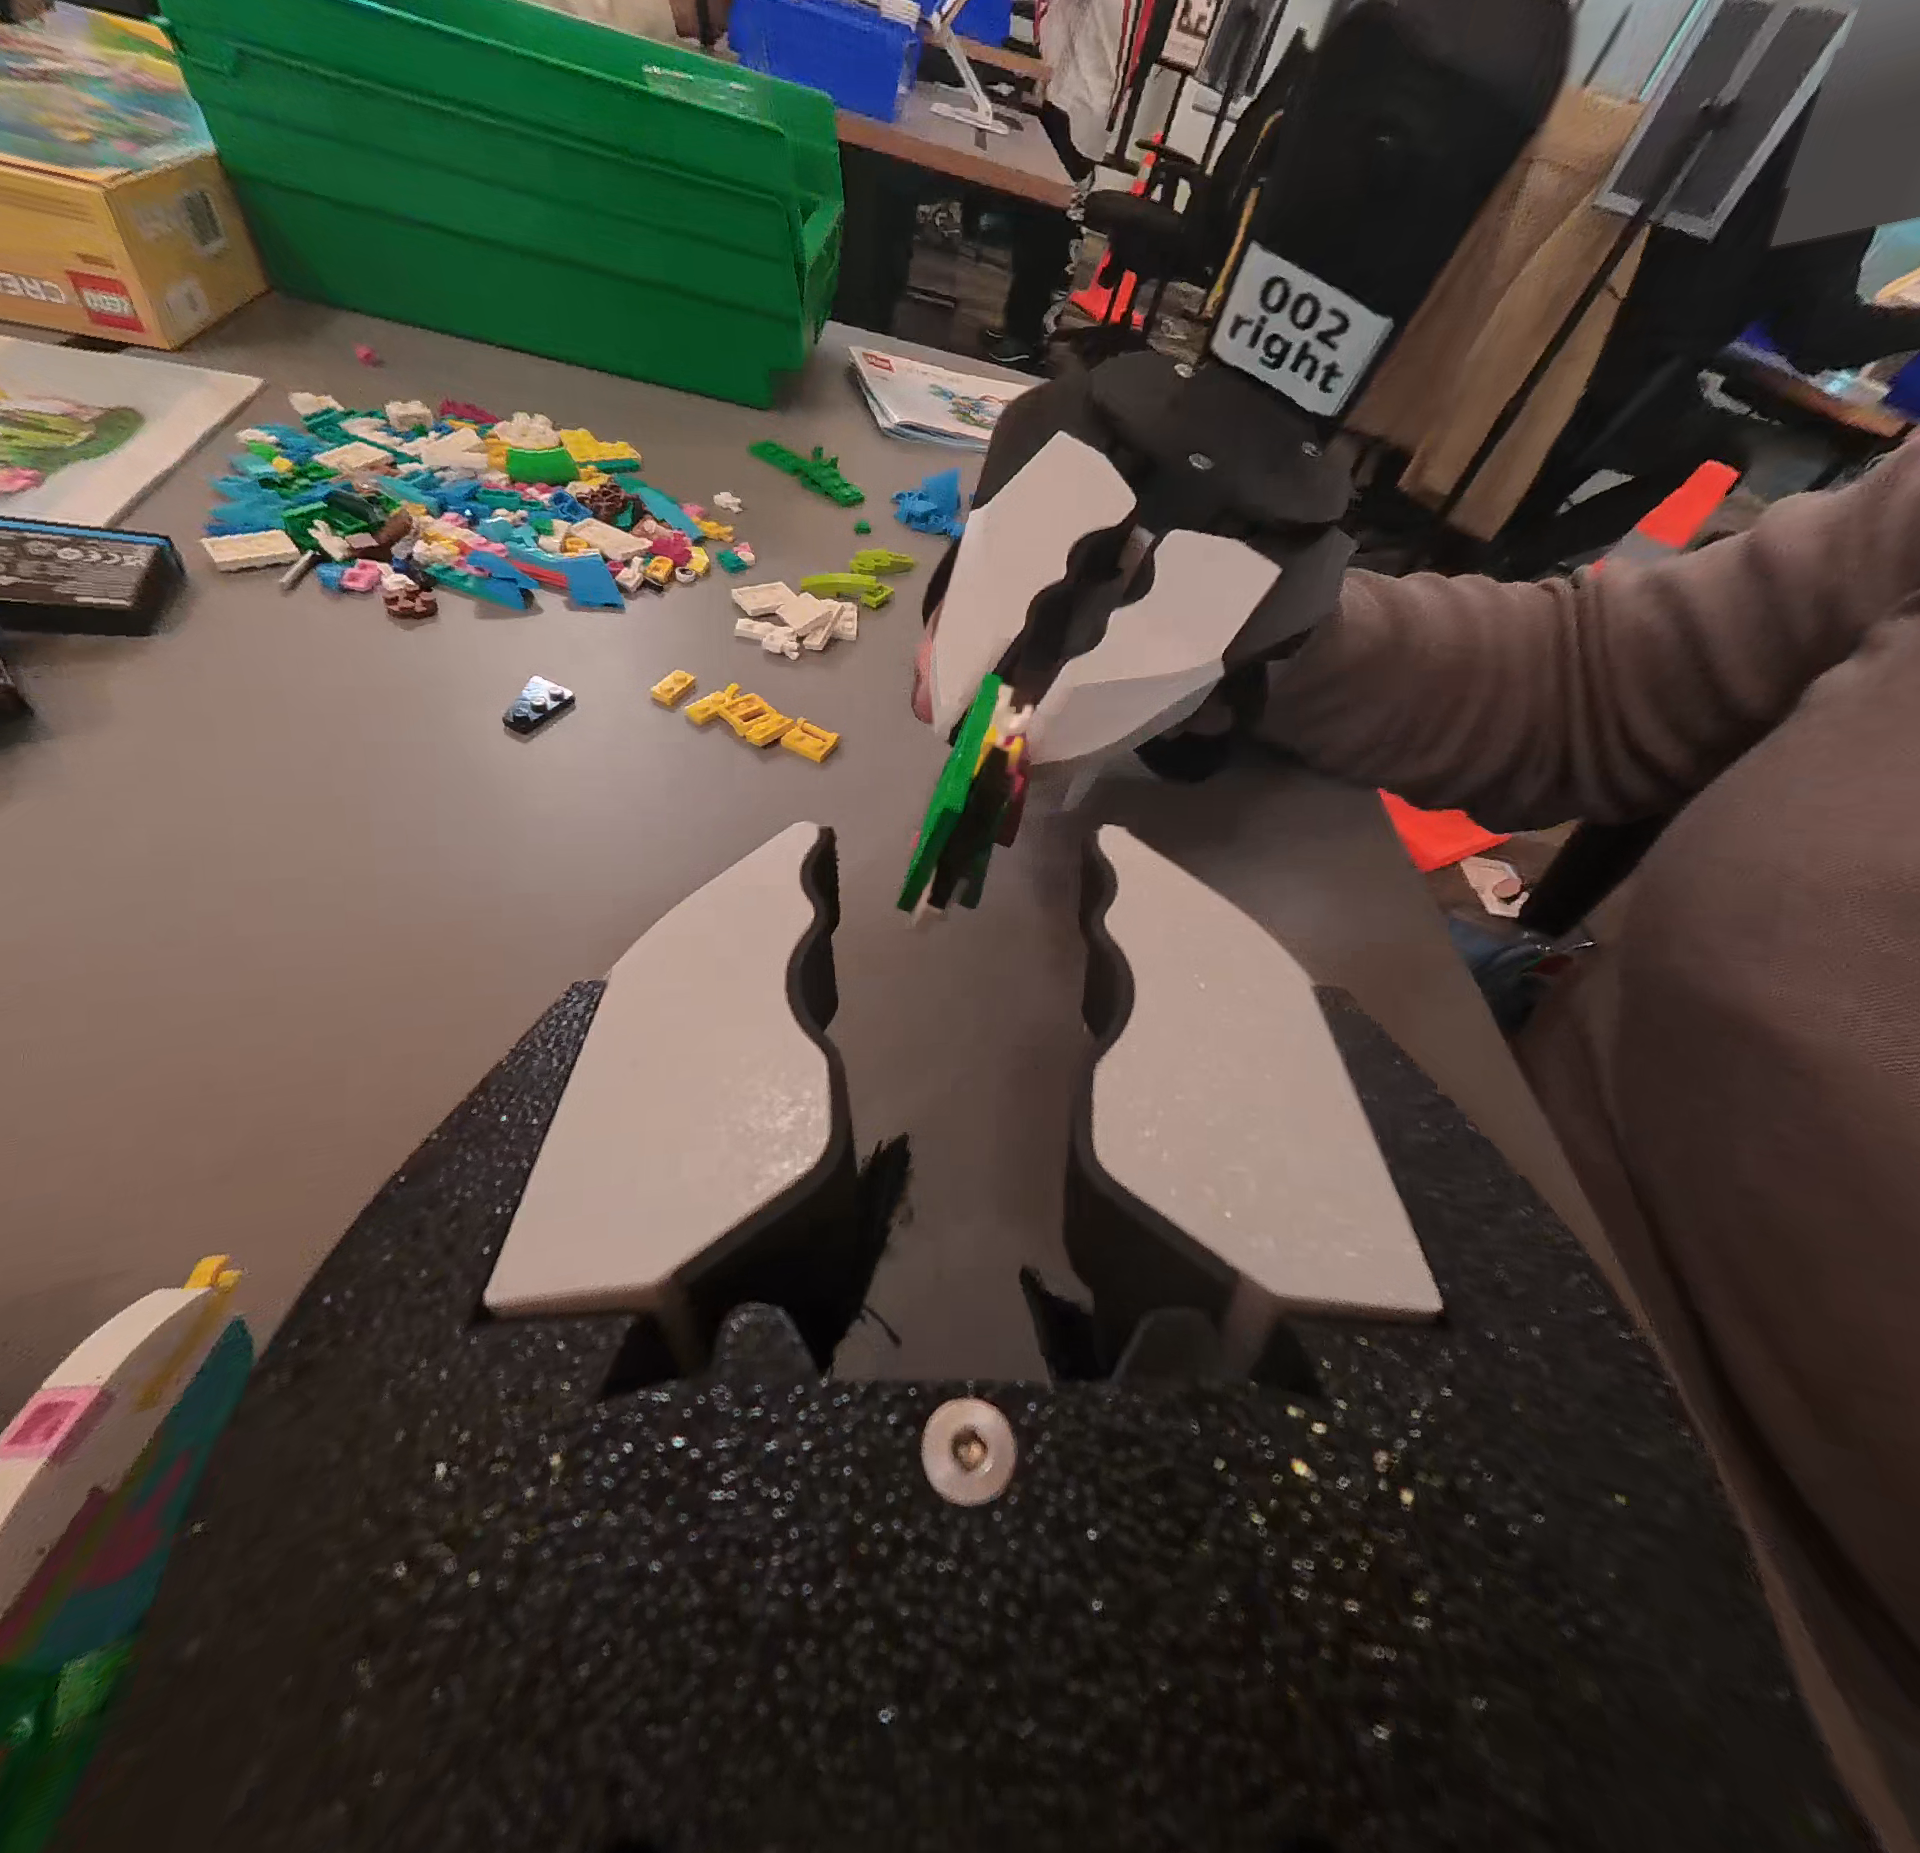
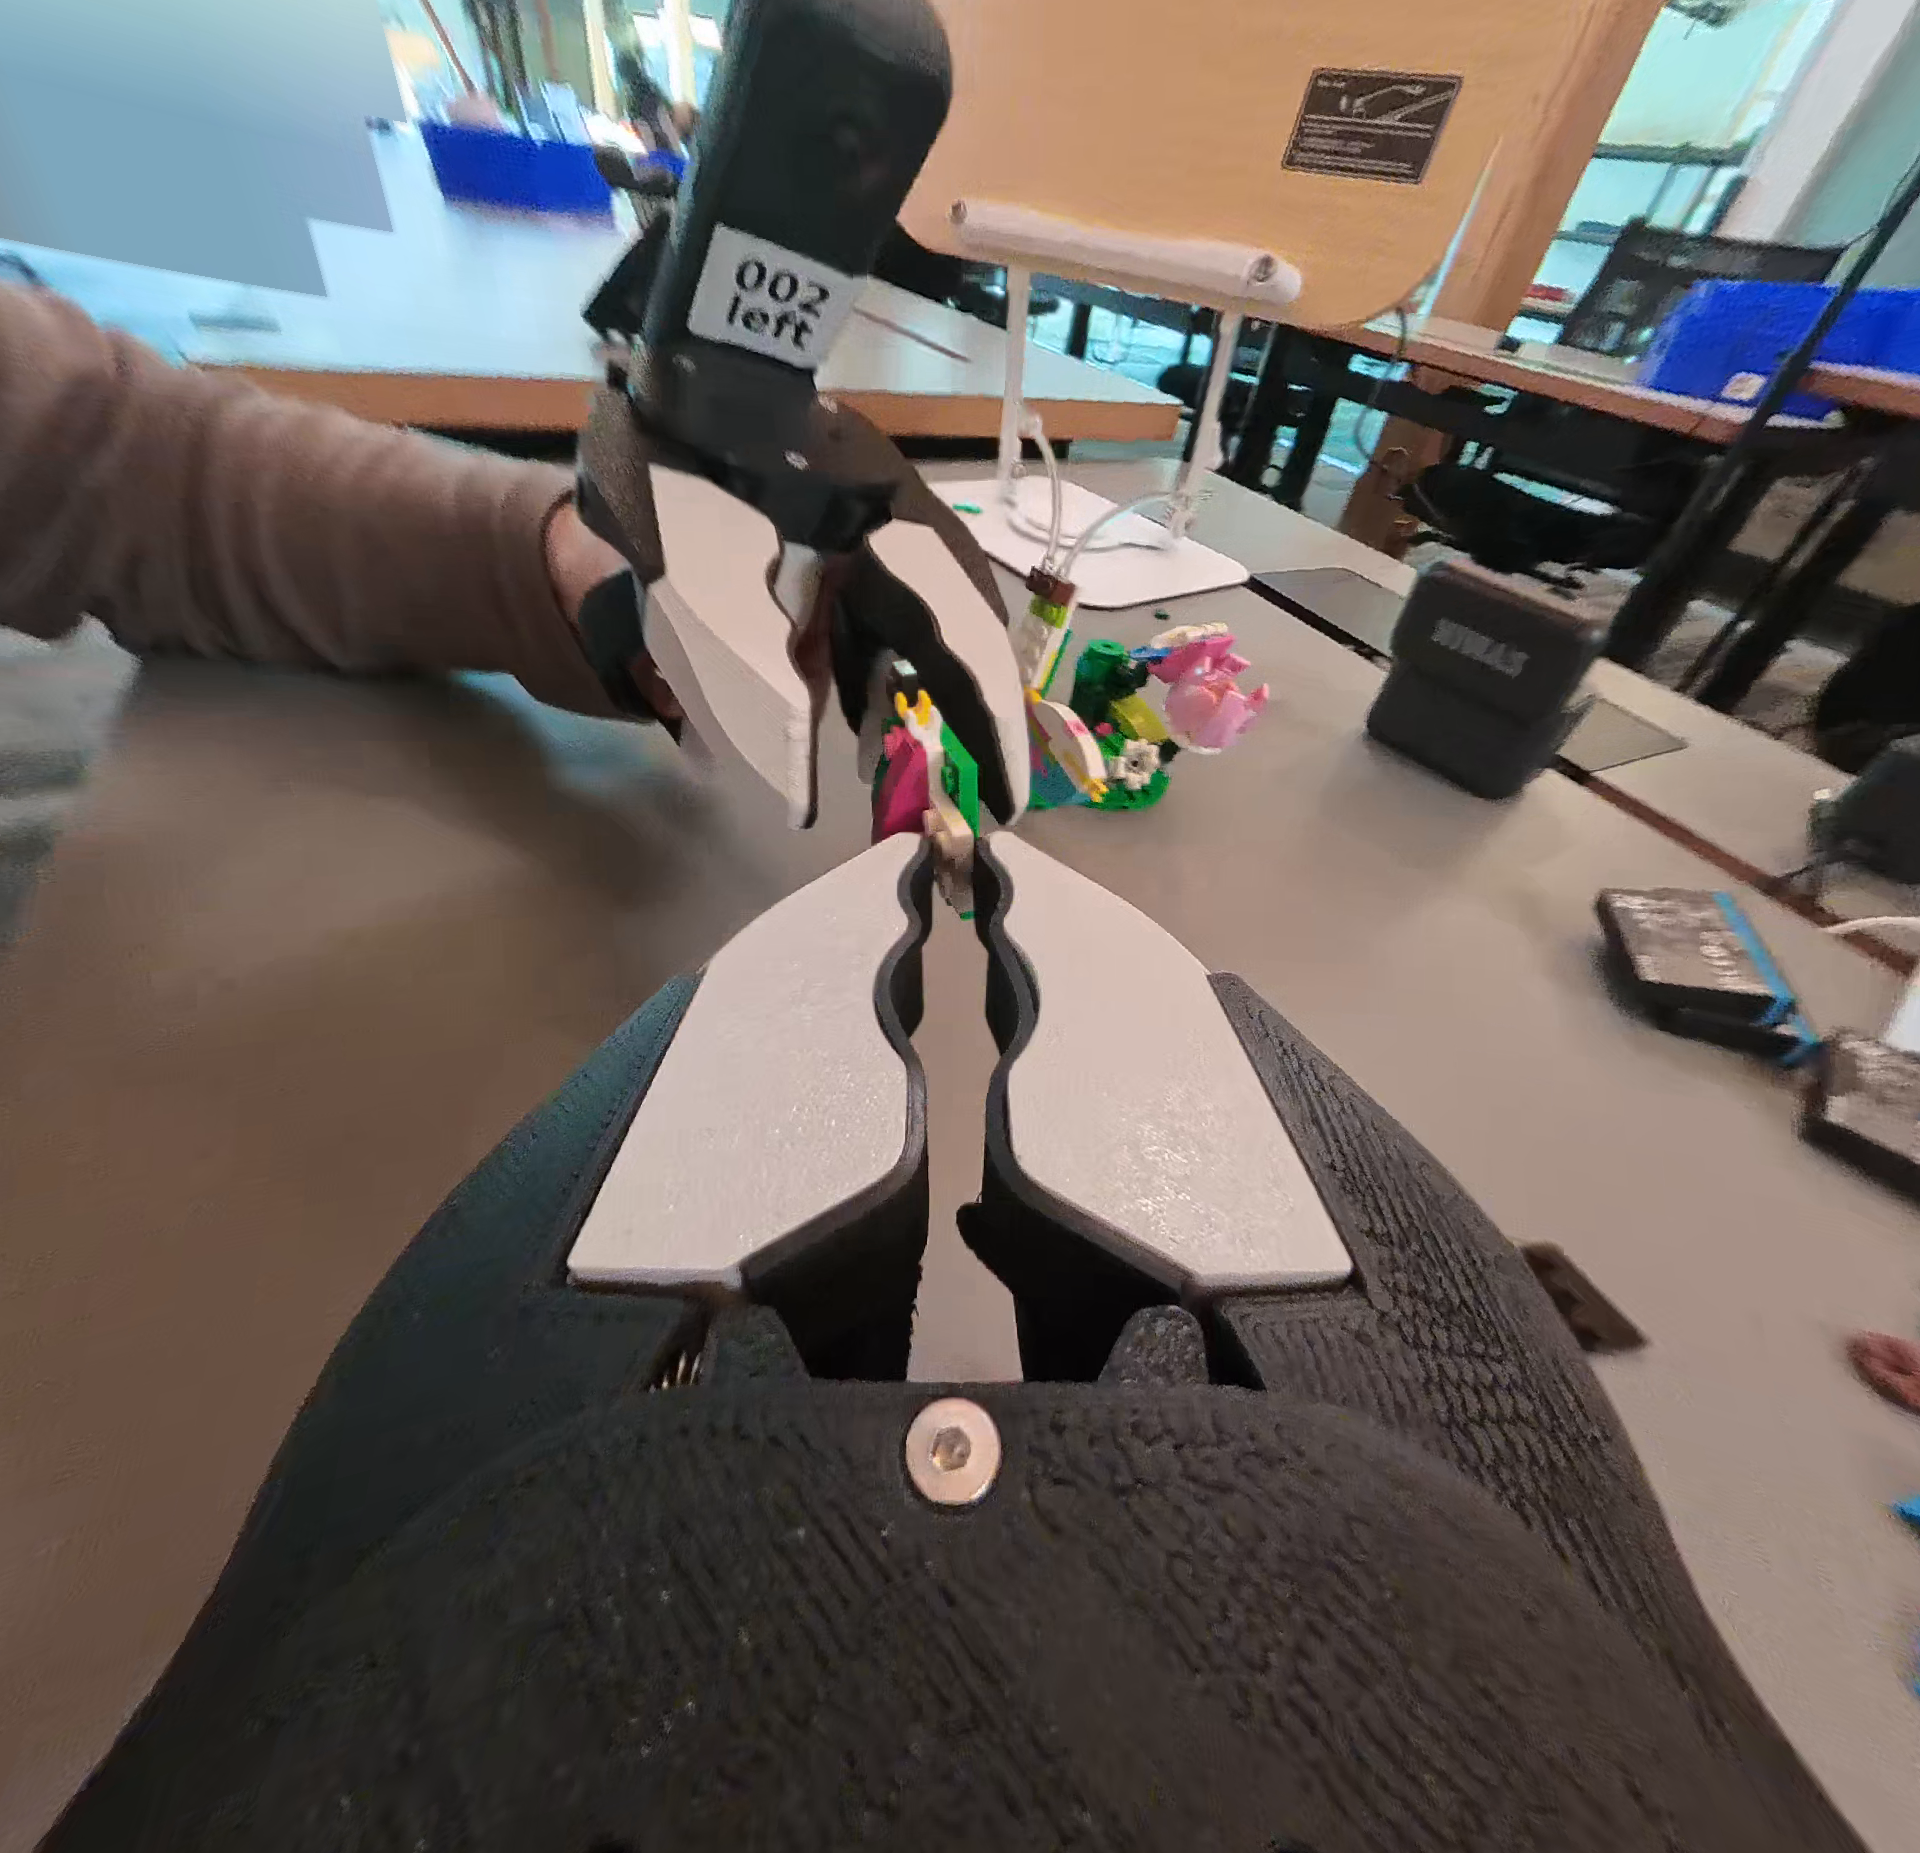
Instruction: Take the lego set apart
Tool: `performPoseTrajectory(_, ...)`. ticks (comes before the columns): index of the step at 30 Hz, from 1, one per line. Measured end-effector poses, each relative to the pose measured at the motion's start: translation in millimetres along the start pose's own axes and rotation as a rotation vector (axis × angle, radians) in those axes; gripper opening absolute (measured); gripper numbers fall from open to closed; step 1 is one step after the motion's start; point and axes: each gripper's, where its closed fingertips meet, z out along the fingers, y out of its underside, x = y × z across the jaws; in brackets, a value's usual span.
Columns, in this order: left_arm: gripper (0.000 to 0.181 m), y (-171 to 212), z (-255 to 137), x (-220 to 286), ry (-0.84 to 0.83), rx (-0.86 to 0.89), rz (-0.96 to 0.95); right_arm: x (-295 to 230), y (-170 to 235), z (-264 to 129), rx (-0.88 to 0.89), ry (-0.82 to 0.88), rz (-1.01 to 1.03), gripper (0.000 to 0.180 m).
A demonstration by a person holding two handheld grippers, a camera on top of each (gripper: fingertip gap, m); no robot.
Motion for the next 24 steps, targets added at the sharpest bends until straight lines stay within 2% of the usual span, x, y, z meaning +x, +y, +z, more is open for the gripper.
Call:
performPoseTrajectory(1,0.041,0.2,-0.1,-0.2,0.003,0.000,-0.004,-0.8,-1.6,-0.2,0.017,-0.020,0.040,0.006)
performPoseTrajectory(4,0.015,-3.6,-2.1,4.5,0.034,0.039,0.014,-1.9,-3.9,-1.3,0.049,-0.065,0.130,0.006)
performPoseTrajectory(8,0.024,-12.6,-8.0,4.4,0.046,0.088,0.026,1.3,-3.6,-3.6,0.056,-0.072,0.162,0.006)
performPoseTrajectory(14,0.011,0.5,-3.6,-0.3,-0.014,-0.005,0.118,-0.6,-1.4,-3.1,0.044,-0.084,0.169,0.005)
performPoseTrajectory(18,0.010,-1.5,-3.9,-1.7,-0.006,0.009,0.062,1.4,-0.7,-3.2,0.048,-0.079,0.186,0.006)
performPoseTrajectory(21,0.010,-1.6,-1.9,-8.1,-0.032,0.022,-0.068,9.7,0.6,-2.4,0.035,0.033,0.057,0.012)
performPoseTrajectory(24,0.009,5.9,-0.8,-17.2,-0.045,0.005,-0.243,10.7,2.4,-1.2,-0.015,0.155,-0.240,0.036)
